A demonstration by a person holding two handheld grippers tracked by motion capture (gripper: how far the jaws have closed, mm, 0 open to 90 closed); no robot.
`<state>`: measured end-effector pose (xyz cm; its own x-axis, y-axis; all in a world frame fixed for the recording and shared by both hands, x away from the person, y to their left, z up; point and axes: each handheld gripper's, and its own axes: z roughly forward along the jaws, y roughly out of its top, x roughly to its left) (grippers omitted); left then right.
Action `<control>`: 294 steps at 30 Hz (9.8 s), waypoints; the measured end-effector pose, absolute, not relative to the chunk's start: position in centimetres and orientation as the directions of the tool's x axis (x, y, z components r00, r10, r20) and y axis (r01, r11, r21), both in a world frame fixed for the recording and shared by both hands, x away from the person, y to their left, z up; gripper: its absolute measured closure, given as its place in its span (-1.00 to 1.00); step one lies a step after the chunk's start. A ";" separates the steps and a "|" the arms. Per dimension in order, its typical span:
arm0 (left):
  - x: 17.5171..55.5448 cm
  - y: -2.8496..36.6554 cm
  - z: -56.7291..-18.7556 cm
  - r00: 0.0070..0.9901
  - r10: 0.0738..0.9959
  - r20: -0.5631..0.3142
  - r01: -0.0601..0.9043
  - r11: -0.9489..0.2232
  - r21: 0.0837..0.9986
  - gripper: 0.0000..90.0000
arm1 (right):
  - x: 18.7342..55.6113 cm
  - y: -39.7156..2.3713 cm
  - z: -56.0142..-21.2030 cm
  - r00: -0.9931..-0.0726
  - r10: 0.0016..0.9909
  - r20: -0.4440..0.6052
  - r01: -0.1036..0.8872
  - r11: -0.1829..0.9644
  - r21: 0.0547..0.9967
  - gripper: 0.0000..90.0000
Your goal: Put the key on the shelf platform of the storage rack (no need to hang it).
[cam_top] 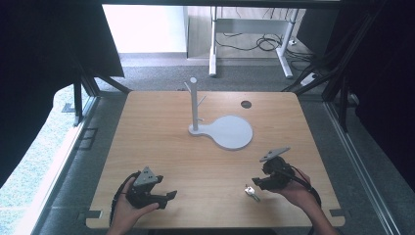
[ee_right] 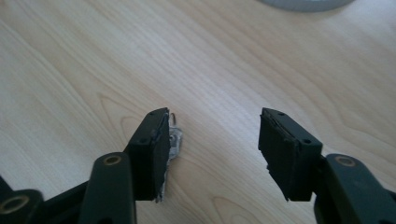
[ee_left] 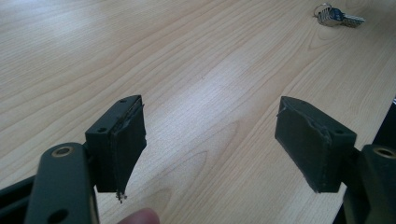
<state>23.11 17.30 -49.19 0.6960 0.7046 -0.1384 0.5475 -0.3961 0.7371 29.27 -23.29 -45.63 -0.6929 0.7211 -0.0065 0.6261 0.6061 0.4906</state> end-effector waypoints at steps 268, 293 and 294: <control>23.2 18.3 -48.8 0.694 0.705 -0.147 0.543 -0.378 0.750 -0.44 | 51.2 -14.4 -42.3 -0.628 0.776 0.064 0.761 0.595 0.258 0.99; 23.2 17.9 -49.0 0.700 0.699 -0.143 0.542 -0.391 0.744 -0.44 | 51.5 -14.1 -44.5 -0.616 0.784 0.079 0.758 0.563 0.329 0.98; 23.2 17.9 -49.0 0.700 0.699 -0.143 0.542 -0.391 0.744 -0.44 | 51.5 -14.0 -44.5 -0.616 0.783 0.080 0.758 0.562 0.331 0.97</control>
<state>23.23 17.92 -49.03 0.7004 0.6993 -0.1431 0.5422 -0.3908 0.7438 51.52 -14.03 -44.48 -0.6164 0.7834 0.0797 0.7576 0.5625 0.3311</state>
